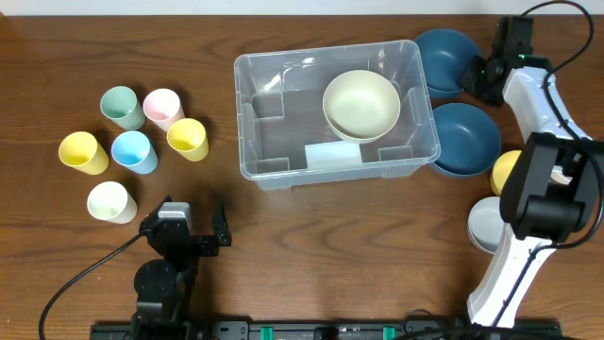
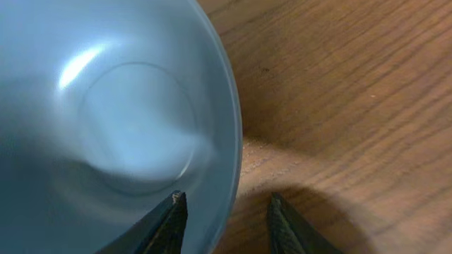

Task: Pack container
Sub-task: 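Move the right gripper to the dark teal bowl and grasp its rim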

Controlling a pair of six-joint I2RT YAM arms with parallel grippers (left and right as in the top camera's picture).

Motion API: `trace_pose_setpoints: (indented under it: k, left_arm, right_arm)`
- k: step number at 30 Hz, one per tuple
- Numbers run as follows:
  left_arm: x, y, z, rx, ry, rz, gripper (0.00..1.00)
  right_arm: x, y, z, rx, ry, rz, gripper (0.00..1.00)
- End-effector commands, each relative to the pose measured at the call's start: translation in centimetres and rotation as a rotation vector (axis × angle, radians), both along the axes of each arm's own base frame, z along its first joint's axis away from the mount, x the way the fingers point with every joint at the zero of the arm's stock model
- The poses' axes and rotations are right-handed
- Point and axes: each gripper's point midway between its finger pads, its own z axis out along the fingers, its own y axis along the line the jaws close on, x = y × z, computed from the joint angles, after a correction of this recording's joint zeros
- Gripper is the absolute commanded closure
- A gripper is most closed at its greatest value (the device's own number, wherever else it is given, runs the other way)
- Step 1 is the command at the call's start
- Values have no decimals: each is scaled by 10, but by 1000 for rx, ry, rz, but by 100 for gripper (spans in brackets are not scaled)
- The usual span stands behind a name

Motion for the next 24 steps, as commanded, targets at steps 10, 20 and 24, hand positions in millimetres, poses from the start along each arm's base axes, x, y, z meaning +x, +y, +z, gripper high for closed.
trace_pose_setpoints:
  k: [10,20,24]
  left_arm:
    - [-2,0,-14,14,44,-7,2]
    - [-2,0,-14,14,44,-7,2]
    - [-2,0,-14,14,44,-7,2]
  right_arm:
    - [4,2,-6,11,-5,-12,93]
    - [-9,-35,-9,-18,28,-92,99]
    - [-22,-67,-12,-3,49,-165,99]
